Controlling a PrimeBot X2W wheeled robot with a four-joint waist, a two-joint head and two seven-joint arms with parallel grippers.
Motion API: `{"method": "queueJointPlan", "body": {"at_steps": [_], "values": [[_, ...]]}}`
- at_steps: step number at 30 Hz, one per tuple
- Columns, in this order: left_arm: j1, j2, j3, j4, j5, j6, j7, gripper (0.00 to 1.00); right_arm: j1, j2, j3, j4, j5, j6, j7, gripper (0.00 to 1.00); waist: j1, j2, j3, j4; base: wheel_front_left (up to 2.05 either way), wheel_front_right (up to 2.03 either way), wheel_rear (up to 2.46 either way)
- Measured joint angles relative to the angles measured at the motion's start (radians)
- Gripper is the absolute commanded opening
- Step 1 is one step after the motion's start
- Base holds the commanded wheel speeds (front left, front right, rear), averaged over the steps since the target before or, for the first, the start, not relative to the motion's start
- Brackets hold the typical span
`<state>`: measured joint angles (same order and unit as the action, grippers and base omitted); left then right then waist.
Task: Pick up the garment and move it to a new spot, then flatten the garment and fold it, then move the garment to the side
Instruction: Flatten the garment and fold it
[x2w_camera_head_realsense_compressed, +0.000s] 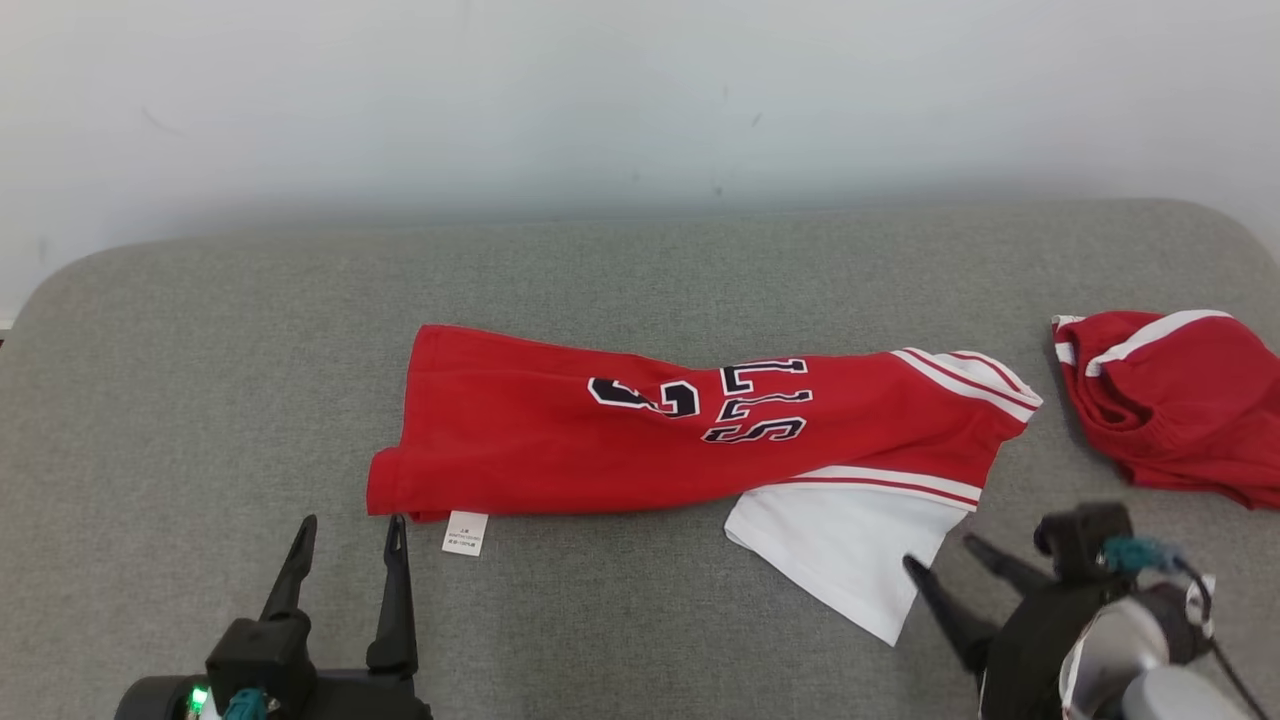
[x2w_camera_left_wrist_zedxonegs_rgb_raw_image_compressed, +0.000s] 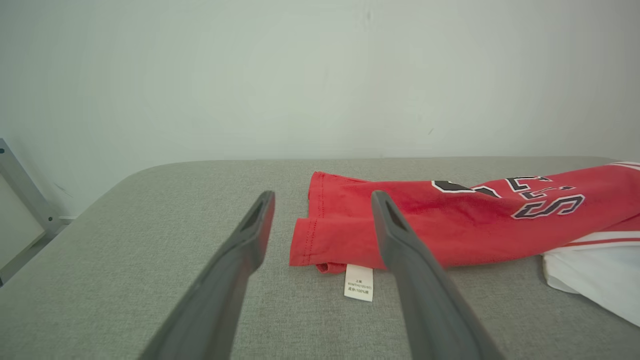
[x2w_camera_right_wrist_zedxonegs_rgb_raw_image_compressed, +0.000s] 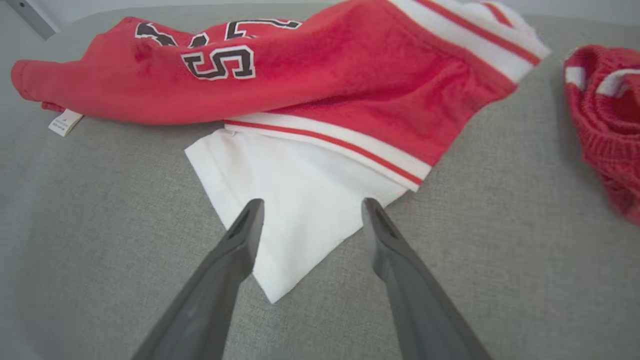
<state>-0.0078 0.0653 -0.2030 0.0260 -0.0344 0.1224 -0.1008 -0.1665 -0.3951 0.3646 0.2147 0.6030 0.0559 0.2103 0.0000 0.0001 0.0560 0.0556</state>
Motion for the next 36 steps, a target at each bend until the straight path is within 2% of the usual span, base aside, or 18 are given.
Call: {"method": "queueJointPlan", "body": {"at_steps": [2,9,19,33,34,35,36], "values": [[-0.009,0.002,0.0,0.02,-0.001,-0.003,0.005,1.0,0.034,0.014,0.0,-0.012,0.007,-0.013,-0.01,1.0,0.0,0.0,0.004,-0.004,0.0,0.0,0.0],[-0.098,0.044,0.021,0.119,-0.035,-0.057,0.04,1.0,0.053,0.018,-0.003,-0.072,0.011,-0.038,-0.027,1.0,0.0,0.0,0.025,-0.015,0.0,0.0,0.0],[-0.233,0.083,0.058,0.336,-0.095,-0.129,0.119,1.0,0.048,0.015,-0.002,-0.173,-0.015,-0.057,-0.035,1.0,0.0,0.0,0.067,-0.059,0.0,0.0,0.0],[-0.333,0.081,0.067,0.521,-0.123,-0.158,0.14,1.0,0.059,0.017,-0.04,-0.267,-0.016,-0.101,-0.087,1.0,0.0001,0.0,0.11,-0.117,0.0,0.0,0.0],[-0.339,0.08,0.066,0.532,-0.123,-0.159,0.14,0.98,0.06,0.017,-0.04,-0.27,-0.016,-0.101,-0.087,1.0,0.0,0.0,0.111,-0.118,0.0,0.0,0.0],[-0.345,0.08,0.066,0.542,-0.123,-0.159,0.139,0.69,0.06,0.017,-0.041,-0.275,-0.016,-0.101,-0.088,1.0,0.0,0.0,0.111,-0.118,0.0,0.0,0.0],[-0.35,0.084,0.063,0.546,-0.119,-0.159,0.137,0.31,0.06,0.017,-0.043,-0.28,-0.016,-0.101,-0.089,1.0,0.0,0.0,0.111,-0.119,0.0,0.0,0.0]]}}
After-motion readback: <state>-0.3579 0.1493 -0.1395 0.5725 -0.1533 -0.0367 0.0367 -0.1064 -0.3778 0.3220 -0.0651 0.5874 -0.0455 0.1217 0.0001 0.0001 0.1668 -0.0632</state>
